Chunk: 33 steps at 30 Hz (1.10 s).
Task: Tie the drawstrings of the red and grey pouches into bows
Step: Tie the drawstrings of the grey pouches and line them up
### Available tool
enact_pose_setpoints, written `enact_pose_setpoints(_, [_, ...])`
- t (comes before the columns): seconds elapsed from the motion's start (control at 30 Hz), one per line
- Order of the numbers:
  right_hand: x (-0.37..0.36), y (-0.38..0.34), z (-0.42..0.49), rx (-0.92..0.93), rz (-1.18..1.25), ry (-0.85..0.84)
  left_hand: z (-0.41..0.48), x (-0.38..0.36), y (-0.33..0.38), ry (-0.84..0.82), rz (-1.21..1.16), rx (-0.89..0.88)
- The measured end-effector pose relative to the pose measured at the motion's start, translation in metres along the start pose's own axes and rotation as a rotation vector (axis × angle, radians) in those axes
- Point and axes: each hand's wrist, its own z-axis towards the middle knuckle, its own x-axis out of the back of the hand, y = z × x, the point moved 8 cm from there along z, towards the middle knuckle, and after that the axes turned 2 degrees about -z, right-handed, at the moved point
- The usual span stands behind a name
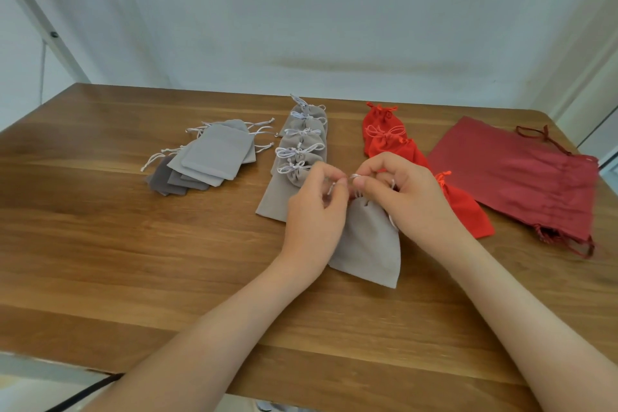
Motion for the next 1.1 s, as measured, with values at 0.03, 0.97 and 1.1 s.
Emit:
enact_pose_setpoints(0.03, [0.0, -0.002, -0.001, 0.019, 0.005, 0.009, 0.0, -0.002, 0.0, -0.019, -0.002, -0.002])
enact_pose_setpoints(0.97, [-0.008, 0.004, -0.004, -0.045, -0.177, -0.231, 0.004, -0.002, -0.005, -0.038, -0.291, 0.094])
enact_pose_setpoints(1.1, [-0.008, 0.013, -0.003, -0.106, -0.271, -0.203, 0.002, -0.005, 0.005, -0.089, -0.439, 0.048])
